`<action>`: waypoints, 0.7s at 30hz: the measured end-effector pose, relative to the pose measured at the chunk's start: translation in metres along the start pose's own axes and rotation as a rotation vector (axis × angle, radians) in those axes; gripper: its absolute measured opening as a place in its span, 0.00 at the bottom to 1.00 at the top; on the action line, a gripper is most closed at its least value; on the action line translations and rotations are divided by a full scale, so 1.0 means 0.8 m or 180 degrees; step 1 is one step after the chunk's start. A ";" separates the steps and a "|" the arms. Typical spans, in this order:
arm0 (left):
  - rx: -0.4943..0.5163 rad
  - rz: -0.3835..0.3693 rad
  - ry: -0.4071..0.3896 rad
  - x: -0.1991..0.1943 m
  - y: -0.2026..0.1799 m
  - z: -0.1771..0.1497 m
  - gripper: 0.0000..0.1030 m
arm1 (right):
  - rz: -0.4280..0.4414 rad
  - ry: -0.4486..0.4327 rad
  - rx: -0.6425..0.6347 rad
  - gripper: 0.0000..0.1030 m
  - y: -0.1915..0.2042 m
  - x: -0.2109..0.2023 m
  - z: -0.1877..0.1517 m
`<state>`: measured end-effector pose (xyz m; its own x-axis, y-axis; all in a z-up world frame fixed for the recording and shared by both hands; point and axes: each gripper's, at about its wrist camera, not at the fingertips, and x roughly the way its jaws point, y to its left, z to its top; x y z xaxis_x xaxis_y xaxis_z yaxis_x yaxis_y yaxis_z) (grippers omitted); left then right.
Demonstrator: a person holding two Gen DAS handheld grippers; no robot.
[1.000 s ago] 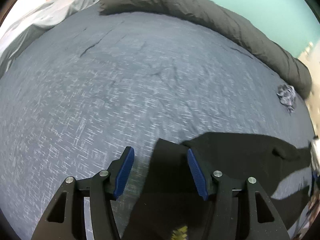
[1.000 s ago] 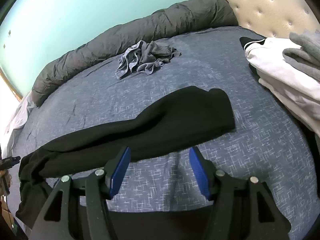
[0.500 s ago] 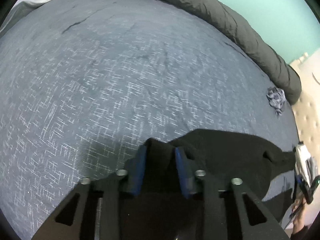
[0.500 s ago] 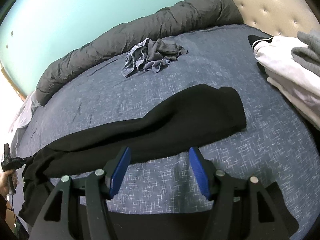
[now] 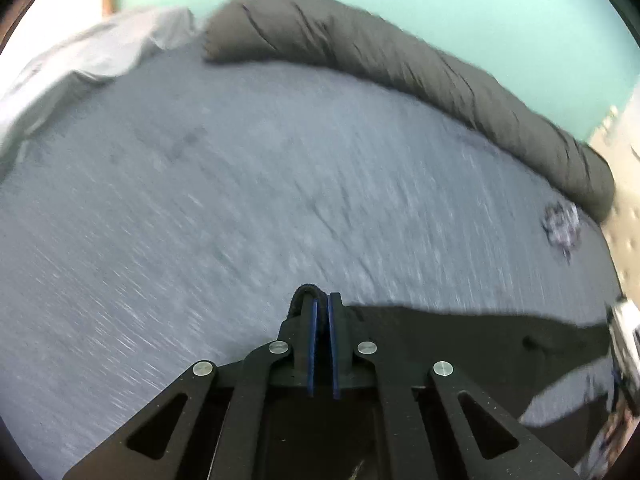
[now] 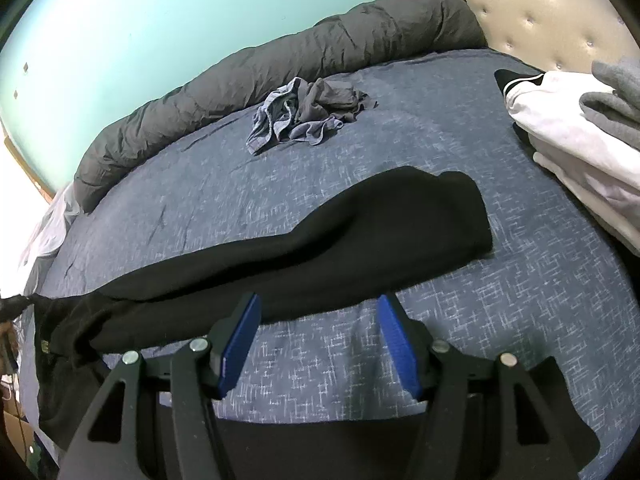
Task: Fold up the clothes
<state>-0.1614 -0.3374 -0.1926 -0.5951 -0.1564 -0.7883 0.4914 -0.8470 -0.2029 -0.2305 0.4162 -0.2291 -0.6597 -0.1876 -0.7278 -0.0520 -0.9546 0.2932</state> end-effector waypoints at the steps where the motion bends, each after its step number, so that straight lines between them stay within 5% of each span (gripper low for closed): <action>1: -0.0057 0.0038 -0.0051 -0.007 0.009 0.013 0.05 | -0.0002 -0.0003 0.0008 0.61 0.000 0.000 0.001; 7: -0.0243 0.0131 -0.0097 -0.002 0.031 0.058 0.04 | -0.0069 0.0019 -0.0047 0.61 0.002 0.006 0.008; 15: -0.0349 0.0141 0.0095 0.055 0.048 0.068 0.04 | -0.0130 0.0043 -0.0066 0.61 0.000 0.017 0.015; 21: -0.0394 0.0096 0.0409 0.091 0.057 0.039 0.20 | -0.0161 0.0127 0.0042 0.61 -0.011 0.025 0.006</action>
<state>-0.2019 -0.4028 -0.2411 -0.4967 -0.1079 -0.8612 0.5871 -0.7726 -0.2418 -0.2469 0.4219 -0.2434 -0.6254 -0.1485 -0.7660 -0.0947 -0.9600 0.2634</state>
